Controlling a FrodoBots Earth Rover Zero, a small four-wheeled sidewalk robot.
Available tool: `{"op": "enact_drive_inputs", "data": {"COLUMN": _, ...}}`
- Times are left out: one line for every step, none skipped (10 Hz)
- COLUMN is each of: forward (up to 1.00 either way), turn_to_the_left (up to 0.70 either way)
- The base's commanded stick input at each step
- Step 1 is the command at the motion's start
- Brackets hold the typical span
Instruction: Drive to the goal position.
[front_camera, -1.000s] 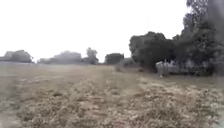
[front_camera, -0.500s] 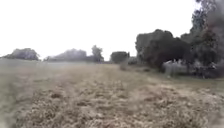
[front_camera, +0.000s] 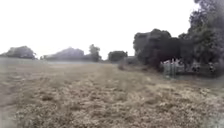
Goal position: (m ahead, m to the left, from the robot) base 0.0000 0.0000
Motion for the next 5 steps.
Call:
{"op": "enact_drive_inputs", "data": {"forward": 0.0, "turn_to_the_left": 0.0}}
{"op": "enact_drive_inputs", "data": {"forward": 0.0, "turn_to_the_left": 0.0}}
{"op": "enact_drive_inputs", "data": {"forward": 0.0, "turn_to_the_left": 0.0}}
{"op": "enact_drive_inputs", "data": {"forward": 0.0, "turn_to_the_left": 0.0}}
{"op": "enact_drive_inputs", "data": {"forward": 0.0, "turn_to_the_left": 0.0}}
